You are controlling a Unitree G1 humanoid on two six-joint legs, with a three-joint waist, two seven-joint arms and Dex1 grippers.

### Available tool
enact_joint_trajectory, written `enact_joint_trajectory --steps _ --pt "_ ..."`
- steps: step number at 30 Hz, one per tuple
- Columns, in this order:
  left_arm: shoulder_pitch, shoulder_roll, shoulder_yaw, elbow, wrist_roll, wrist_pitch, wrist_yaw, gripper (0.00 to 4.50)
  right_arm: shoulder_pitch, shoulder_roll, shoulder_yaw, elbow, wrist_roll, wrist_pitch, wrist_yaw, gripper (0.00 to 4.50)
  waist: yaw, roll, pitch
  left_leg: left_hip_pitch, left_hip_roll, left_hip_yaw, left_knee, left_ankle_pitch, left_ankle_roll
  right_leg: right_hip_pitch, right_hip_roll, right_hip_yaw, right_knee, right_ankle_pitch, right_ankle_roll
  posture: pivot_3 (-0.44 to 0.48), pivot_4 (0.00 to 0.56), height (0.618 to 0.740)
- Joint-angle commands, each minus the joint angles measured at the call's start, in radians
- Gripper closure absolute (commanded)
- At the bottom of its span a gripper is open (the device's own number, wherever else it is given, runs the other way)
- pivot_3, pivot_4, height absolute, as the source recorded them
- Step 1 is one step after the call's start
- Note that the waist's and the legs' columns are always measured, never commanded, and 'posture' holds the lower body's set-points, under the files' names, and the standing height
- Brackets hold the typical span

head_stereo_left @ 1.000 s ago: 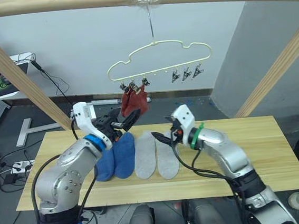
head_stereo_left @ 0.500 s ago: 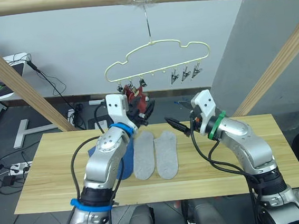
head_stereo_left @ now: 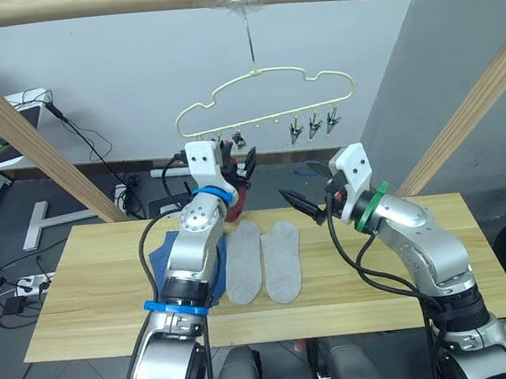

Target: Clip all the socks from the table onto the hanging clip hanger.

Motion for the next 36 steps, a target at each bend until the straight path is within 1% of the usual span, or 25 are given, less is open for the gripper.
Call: enact_joint_trajectory --steps 1,4,7,11,14,19,27,36 --pt "-0.013 -0.007 -0.016 -0.015 0.020 -0.056 -0.044 1.84 -0.011 -0.003 -0.018 -0.049 0.019 -0.002 -0.010 0.00 -0.004 0.000 0.000 0.000 0.000 0.000 0.000 0.000 0.000 0.000 0.000 0.000 0.000 0.000 0.000 -0.040 0.215 0.740" --pt "0.012 -0.021 -0.014 -0.052 0.000 -0.045 -0.075 1.84 -0.008 -0.006 -0.020 -0.052 0.019 -0.001 -0.014 0.00 -0.010 0.000 0.000 0.000 0.000 0.000 0.000 0.000 0.000 0.000 0.000 0.000 0.000 0.000 0.000 -0.040 0.215 0.740" --pt "0.026 -0.021 -0.012 -0.067 0.014 -0.040 -0.076 1.84 -0.009 -0.006 -0.023 -0.050 0.020 -0.001 -0.017 0.00 -0.015 0.000 0.000 0.000 0.000 0.000 0.000 0.000 0.000 0.000 0.000 0.000 0.001 0.000 0.000 -0.038 0.218 0.740" --pt "0.047 -0.015 0.007 -0.086 0.030 -0.037 -0.038 1.84 -0.013 -0.016 -0.030 -0.065 0.041 -0.002 0.004 0.00 -0.017 0.000 0.000 0.000 0.000 0.000 0.000 0.000 0.000 0.000 0.000 0.000 0.002 0.000 0.000 -0.034 0.221 0.740" --pt "0.053 -0.015 0.016 -0.091 0.060 -0.039 0.013 1.84 -0.036 -0.026 -0.047 -0.076 0.114 0.011 0.059 0.00 -0.017 0.000 0.000 0.000 0.000 0.000 0.001 0.000 0.000 0.000 0.000 0.000 0.002 0.000 0.000 -0.034 0.221 0.740" --pt "0.052 -0.020 0.016 -0.097 0.090 -0.049 0.038 1.84 -0.086 -0.042 -0.071 -0.068 0.173 0.021 0.092 0.00 -0.017 0.000 0.000 0.000 0.000 0.000 0.001 0.000 0.000 0.000 0.000 0.000 0.002 0.001 -0.001 -0.033 0.227 0.740" --pt "0.048 -0.002 0.001 -0.092 0.155 -0.083 0.049 1.84 -0.124 -0.053 -0.081 -0.066 0.216 0.028 0.089 0.00 -0.017 0.000 0.000 0.000 0.000 0.000 0.001 0.000 0.000 0.000 0.000 0.000 0.002 0.003 -0.004 -0.031 0.230 0.740" --pt "0.041 -0.021 -0.006 -0.095 0.173 -0.093 0.055 1.84 -0.126 -0.056 -0.081 -0.072 0.234 0.035 0.081 0.00 -0.017 0.000 0.000 0.000 0.000 0.000 0.001 0.000 0.000 0.000 0.000 0.000 0.002 0.003 -0.004 -0.034 0.232 0.740"
